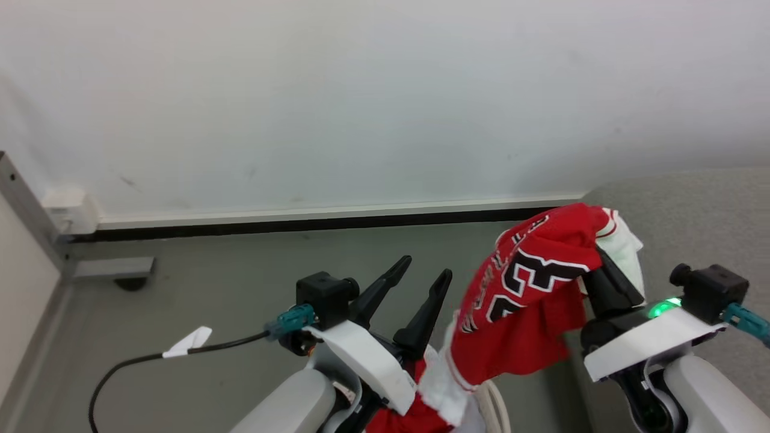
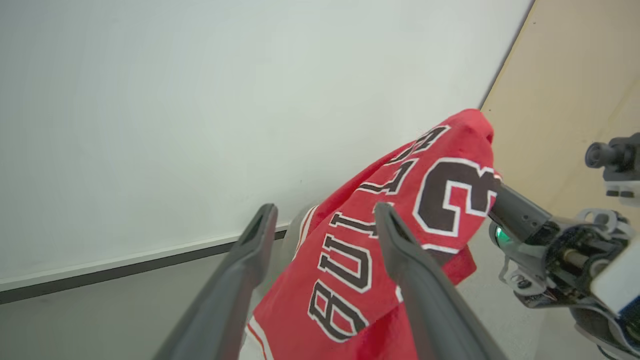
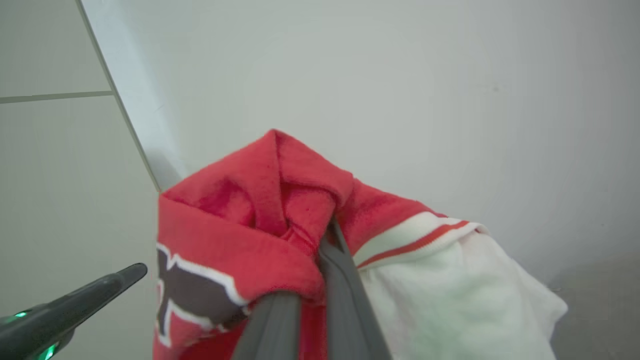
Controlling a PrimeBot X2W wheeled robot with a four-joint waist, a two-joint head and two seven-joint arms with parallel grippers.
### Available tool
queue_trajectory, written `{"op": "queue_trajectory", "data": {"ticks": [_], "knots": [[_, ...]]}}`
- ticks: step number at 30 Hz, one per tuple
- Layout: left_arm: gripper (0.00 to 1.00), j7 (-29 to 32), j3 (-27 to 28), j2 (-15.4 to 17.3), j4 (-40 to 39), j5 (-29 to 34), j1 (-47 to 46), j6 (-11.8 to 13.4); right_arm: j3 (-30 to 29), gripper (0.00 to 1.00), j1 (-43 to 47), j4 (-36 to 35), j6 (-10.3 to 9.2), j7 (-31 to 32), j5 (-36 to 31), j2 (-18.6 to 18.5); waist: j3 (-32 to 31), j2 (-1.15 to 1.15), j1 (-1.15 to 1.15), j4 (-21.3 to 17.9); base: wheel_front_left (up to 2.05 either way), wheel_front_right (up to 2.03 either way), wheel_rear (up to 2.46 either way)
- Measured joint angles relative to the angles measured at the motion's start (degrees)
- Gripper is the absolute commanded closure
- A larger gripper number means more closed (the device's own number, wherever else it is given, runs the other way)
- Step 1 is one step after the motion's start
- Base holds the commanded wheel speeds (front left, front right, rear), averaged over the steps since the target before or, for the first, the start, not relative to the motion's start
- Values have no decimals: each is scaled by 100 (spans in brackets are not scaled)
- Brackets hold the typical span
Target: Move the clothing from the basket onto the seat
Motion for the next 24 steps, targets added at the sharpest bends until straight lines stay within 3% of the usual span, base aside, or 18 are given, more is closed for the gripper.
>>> {"op": "queue_trajectory", "data": {"ticks": [10,16,24], "knots": [[0,-333,-46,102,-103,387,77,-11,-851,100,405,-545,-1,0,-211,-479,88,0,0,-1086,0,0,0],[0,-402,-40,45,-56,564,157,-1,-1372,100,894,-839,-1,0,-433,-420,182,0,-1,-1674,0,0,0],[0,-436,-24,42,40,887,187,-25,-1606,100,1144,-1165,-1,0,-566,-309,361,0,-1,-2209,0,0,0]]}}
